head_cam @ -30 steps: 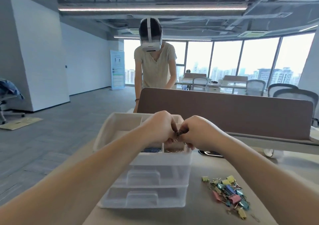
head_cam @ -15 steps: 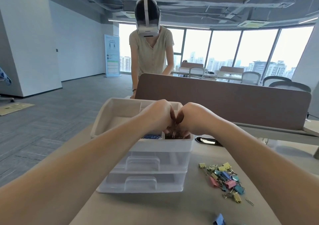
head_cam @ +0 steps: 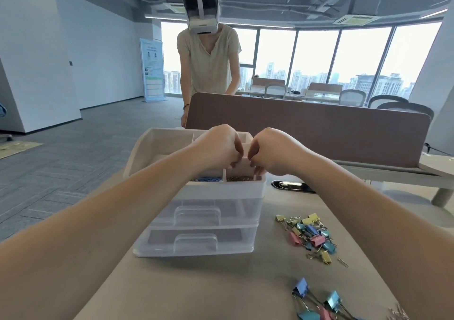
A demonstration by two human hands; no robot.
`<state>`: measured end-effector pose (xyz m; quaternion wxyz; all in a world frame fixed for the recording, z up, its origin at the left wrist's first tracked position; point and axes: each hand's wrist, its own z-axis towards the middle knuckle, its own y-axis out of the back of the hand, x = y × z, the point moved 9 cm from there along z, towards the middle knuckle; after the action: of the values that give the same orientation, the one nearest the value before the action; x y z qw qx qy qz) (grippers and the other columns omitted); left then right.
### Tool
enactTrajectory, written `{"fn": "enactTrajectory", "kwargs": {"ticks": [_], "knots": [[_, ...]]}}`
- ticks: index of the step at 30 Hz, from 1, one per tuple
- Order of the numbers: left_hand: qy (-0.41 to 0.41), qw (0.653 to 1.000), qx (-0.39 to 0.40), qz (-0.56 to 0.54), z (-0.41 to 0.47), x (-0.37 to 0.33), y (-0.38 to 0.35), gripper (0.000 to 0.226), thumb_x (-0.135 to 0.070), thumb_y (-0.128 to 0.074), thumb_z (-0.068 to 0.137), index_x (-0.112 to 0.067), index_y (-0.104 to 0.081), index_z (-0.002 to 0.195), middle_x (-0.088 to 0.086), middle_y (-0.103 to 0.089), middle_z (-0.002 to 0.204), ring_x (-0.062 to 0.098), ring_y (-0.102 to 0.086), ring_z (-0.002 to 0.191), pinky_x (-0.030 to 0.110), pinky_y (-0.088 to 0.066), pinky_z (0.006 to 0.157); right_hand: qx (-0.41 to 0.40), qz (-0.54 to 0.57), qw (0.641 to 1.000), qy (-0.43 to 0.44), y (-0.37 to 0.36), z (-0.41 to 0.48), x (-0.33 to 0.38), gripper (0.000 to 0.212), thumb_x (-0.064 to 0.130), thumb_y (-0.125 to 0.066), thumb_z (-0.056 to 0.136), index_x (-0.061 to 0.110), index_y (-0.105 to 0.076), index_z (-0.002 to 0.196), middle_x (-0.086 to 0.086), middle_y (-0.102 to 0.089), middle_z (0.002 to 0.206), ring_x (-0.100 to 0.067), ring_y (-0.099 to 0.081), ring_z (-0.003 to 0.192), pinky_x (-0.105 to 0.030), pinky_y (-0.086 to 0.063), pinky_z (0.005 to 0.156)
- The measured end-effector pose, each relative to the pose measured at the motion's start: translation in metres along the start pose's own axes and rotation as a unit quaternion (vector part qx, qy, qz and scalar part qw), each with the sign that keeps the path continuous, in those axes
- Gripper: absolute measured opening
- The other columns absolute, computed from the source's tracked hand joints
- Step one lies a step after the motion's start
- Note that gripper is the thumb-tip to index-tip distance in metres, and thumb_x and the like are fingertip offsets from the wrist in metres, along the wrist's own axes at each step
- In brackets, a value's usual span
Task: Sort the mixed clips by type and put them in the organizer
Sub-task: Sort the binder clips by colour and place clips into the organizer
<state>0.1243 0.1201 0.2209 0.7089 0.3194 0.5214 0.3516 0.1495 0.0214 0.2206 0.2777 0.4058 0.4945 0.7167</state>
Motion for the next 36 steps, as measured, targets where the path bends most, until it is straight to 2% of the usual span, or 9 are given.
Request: {"fn": "enactTrajectory", "kwargs": {"ticks": [3, 6, 10, 14, 17, 22, 25, 29, 36], "knots": [[-0.017, 1.0, -0.025, 0.001, -0.008, -0.011, 0.005, 0.011, -0.012, -0.066, 0.085, -0.011, -0.076, 0.083, 0.003, -0.074, 0.07, 0.013, -0.07, 0.065, 0.026, -0.055, 0.071, -0.029, -0.013, 0.999, -0.006, 0.01, -0.015, -0.006, 0.014, 0.005, -0.06, 0.088, 0.008, -0.074, 0.085, -0.004, -0.073, 0.073, -0.022, -0.073, 0.071, -0.04, -0.061, 0.074], [-0.046, 0.998, -0.048, -0.006, -0.02, -0.031, -0.001, 0.01, -0.018, -0.067, 0.088, -0.017, -0.072, 0.08, 0.002, -0.072, 0.066, 0.013, -0.069, 0.061, 0.028, -0.055, 0.063, -0.075, 0.009, 0.997, -0.009, 0.024, -0.044, -0.02, 0.01, 0.019, -0.063, 0.091, 0.016, -0.069, 0.083, 0.002, -0.069, 0.073, -0.016, -0.068, 0.067, -0.032, -0.059, 0.067], [-0.08, 0.995, 0.002, -0.054, -0.039, -0.071, -0.052, 0.01, -0.024, -0.066, 0.091, -0.018, -0.068, 0.083, 0.002, -0.072, 0.07, 0.014, -0.07, 0.062, 0.041, -0.061, 0.071, -0.052, 0.015, 0.998, -0.036, 0.02, -0.097, -0.061, 0.013, 0.028, -0.064, 0.092, 0.024, -0.063, 0.079, 0.007, -0.064, 0.074, -0.007, -0.062, 0.061, -0.022, -0.048, 0.055], [-0.115, 0.989, 0.081, -0.035, -0.062, -0.116, -0.127, 0.012, -0.03, -0.063, 0.091, -0.021, -0.07, 0.086, -0.003, -0.071, 0.073, 0.011, -0.069, 0.064, 0.039, -0.06, 0.071, -0.019, -0.028, 0.997, -0.075, 0.008, -0.155, -0.117, 0.01, 0.029, -0.064, 0.093, 0.024, -0.064, 0.084, 0.012, -0.058, 0.073, -0.007, -0.06, 0.068, -0.028, -0.053, 0.067], [-0.136, 0.98, 0.148, 0.008, -0.072, -0.141, -0.187, 0.012, -0.029, -0.065, 0.091, -0.019, -0.071, 0.094, -0.003, -0.07, 0.079, 0.011, -0.068, 0.069, 0.037, -0.059, 0.074, 0.015, -0.017, 0.994, -0.111, -0.004, -0.199, -0.159, 0.009, 0.024, -0.064, 0.094, 0.017, -0.067, 0.09, 0.01, -0.059, 0.073, -0.007, -0.06, 0.062, -0.022, -0.049, 0.06], [-0.184, 0.947, 0.242, 0.104, -0.08, -0.163, -0.263, 0.029, -0.025, -0.066, 0.092, -0.019, -0.065, 0.12, -0.004, -0.065, 0.107, 0.01, -0.058, 0.091, 0.022, -0.043, 0.078, 0.088, -0.029, 0.98, -0.177, -0.025, -0.255, -0.217, 0.005, 0.028, -0.069, 0.09, 0.026, -0.068, 0.094, 0.013, -0.063, 0.075, -0.002, -0.062, 0.062, -0.018, -0.038, 0.055], [-0.218, 0.919, 0.279, 0.171, -0.084, -0.171, -0.294, 0.041, -0.026, -0.065, 0.092, -0.02, -0.057, 0.132, -0.004, -0.062, 0.114, 0.013, -0.054, 0.1, 0.025, -0.042, 0.084, 0.162, -0.059, 0.964, -0.204, -0.041, -0.28, -0.244, 0.028, 0.029, -0.072, 0.087, 0.027, -0.065, 0.115, 0.015, -0.06, 0.089, -0.01, -0.064, 0.083, -0.019, -0.043, 0.065], [-0.221, 0.896, 0.33, 0.198, -0.085, -0.17, -0.32, 0.057, -0.029, -0.069, 0.089, -0.023, -0.047, 0.142, -0.003, -0.058, 0.125, 0.012, -0.05, 0.102, 0.026, -0.04, 0.087, 0.228, -0.069, 0.946, -0.222, -0.06, -0.3, -0.268, 0.045, 0.023, -0.076, 0.084, 0.022, -0.057, 0.125, 0.008, -0.061, 0.095, -0.016, -0.06, 0.087, -0.032, -0.052, 0.08], [-0.183, 0.893, 0.374, 0.173, -0.075, -0.164, -0.342, 0.073, -0.034, -0.078, 0.081, -0.026, -0.042, 0.144, -0.006, -0.056, 0.103, 0.015, -0.057, 0.092, 0.03, -0.046, 0.081, 0.232, -0.058, 0.947, -0.215, -0.077, -0.306, -0.286, 0.033, 0.019, -0.076, 0.081, 0.025, -0.06, 0.109, 0.007, -0.062, 0.091, -0.019, -0.063, 0.086, -0.037, -0.055, 0.078]]}}
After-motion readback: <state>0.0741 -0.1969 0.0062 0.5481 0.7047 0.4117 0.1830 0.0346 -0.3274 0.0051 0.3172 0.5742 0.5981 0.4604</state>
